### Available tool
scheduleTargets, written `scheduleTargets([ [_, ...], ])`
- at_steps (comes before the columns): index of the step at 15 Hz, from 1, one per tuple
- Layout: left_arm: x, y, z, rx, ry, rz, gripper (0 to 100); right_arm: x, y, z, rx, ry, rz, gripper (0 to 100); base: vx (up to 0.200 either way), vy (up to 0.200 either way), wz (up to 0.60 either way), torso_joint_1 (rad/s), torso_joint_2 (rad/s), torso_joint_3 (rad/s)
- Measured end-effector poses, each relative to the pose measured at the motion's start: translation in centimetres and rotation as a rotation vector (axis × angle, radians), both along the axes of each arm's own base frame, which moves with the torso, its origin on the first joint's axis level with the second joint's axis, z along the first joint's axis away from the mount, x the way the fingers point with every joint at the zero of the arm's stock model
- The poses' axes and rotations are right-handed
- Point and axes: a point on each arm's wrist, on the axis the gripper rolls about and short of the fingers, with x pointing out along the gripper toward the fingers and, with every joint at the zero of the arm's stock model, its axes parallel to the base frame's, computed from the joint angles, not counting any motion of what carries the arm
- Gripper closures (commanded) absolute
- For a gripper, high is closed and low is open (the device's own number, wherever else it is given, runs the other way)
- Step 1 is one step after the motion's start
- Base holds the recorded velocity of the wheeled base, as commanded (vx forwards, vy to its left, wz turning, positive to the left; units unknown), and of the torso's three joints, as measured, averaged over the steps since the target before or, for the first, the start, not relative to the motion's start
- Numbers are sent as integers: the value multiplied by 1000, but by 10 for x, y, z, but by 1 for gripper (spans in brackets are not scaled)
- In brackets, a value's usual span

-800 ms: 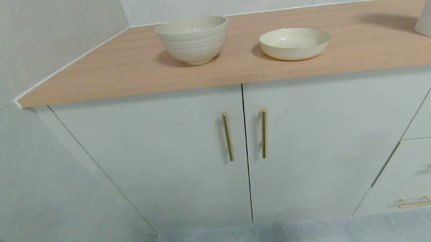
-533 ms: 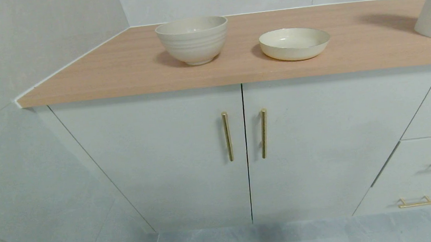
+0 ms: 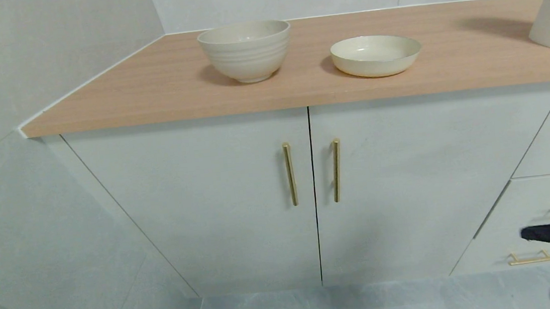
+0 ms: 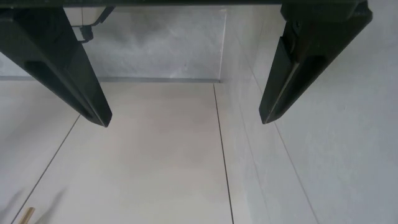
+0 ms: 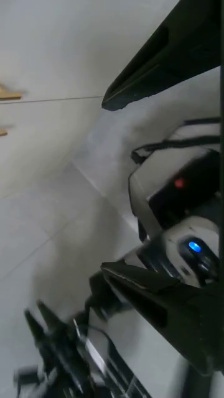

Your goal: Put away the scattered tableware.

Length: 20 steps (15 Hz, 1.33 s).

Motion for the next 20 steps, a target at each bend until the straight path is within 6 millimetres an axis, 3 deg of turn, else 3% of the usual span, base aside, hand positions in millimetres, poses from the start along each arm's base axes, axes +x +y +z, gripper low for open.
scheduleTargets([
  [4, 0, 0, 0, 0, 0, 0, 0, 85, 69, -4, -15, -42, 26, 0, 0, 0, 0, 0, 0, 0],
  [7, 0, 0, 0, 0, 0, 0, 0, 118, 115, -9, -6, -63, 74, 0, 0, 0, 0, 0, 0, 0],
  [9, 0, 0, 0, 0, 0, 0, 0, 131, 132, -16, 3, -79, 81, 0, 0, 0, 0, 0, 0, 0],
  [14, 0, 0, 0, 0, 0, 0, 0, 149, 150, -37, 3, -124, -50, 0, 0, 0, 0, 0, 0, 0],
  [20, 0, 0, 0, 0, 0, 0, 0, 166, 150, -42, 26, -148, -144, 0, 0, 0, 0, 0, 0, 0],
])
